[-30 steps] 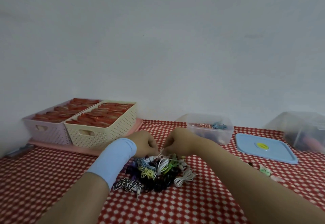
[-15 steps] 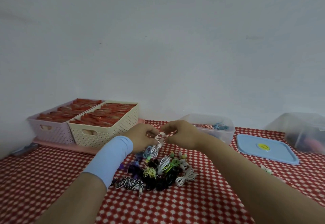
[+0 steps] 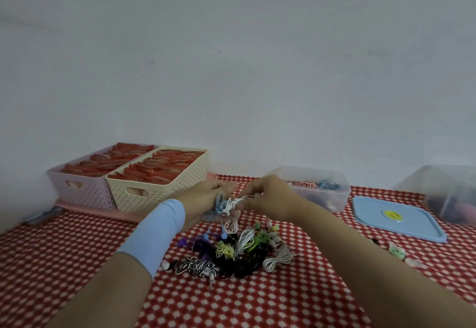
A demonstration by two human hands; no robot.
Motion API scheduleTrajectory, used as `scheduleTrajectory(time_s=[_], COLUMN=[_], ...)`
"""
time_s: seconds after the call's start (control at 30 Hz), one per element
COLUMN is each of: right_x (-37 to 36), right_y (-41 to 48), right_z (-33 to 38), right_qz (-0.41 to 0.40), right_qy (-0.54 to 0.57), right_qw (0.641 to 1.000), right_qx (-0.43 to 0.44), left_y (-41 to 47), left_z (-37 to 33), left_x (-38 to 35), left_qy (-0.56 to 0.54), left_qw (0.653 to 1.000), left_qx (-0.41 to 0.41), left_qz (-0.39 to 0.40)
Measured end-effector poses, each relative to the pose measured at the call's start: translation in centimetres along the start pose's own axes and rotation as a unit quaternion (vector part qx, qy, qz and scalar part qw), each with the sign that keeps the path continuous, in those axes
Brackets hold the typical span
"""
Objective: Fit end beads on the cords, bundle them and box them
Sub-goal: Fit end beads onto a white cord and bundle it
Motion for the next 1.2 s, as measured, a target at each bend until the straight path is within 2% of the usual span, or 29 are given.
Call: scheduleTrajectory(time_s=[0.13,0.27,0.33,0.43,0.6,0.77,0.9,1.03,1.2], right_x=[0.6,1.1,1.5,2.2,4.4,8.1,11.7,14.4,14.7], right_y=[0.0,0.0,-0.2,-0.4,-1.1,-3.2,-5.3,-7.4,-8.4], right_z=[-0.4,-0.6,-0.5,-0.4,-0.9,-2.4,-5.3,-8.6,-10.1], right_qz=[-0.014,-0.009,-0.001,0.003,0.020,0.075,0.108,0.080,0.067], right_qy=[-0.017,0.023,0.039,0.058,0.110,0.204,0.185,0.115,-0.027], right_qw=[1.000,0.999,0.998,0.996,0.990,0.967,0.965,0.973,0.987], right_qx=[-0.018,-0.035,-0.047,-0.061,-0.092,-0.130,-0.152,-0.185,-0.146], left_y=[0.3,0.1,0.0,0.1,0.3,0.3,0.8,0.9,1.2], left_z=[0.4,-0.5,-1.2,-1.8,-3.1,-4.1,-3.8,-2.9,-2.6], left_x=[1.2,1.1,0.6,-0.4,-2.8,-6.1,-9.6,-13.8,-16.8], left_qy=[0.125,0.295,0.293,0.221,0.128,0.148,0.180,0.241,0.333], left_qw=[0.991,0.951,0.949,0.965,0.973,0.964,0.963,0.952,0.929], left_qx=[-0.032,-0.087,-0.116,-0.136,-0.171,-0.202,-0.189,-0.187,-0.164], left_qz=[0.037,0.021,-0.001,-0.031,-0.083,-0.093,-0.068,-0.029,-0.012])
Point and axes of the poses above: each hand's wrist, its own y-axis towards the middle knuckle, its own x-axis out of the back of the hand, z = x × y, the point moved 1 cm from there along y, towards the middle knuckle, and after that the axes turned 10 degrees about -z, right-handed, at the moved point
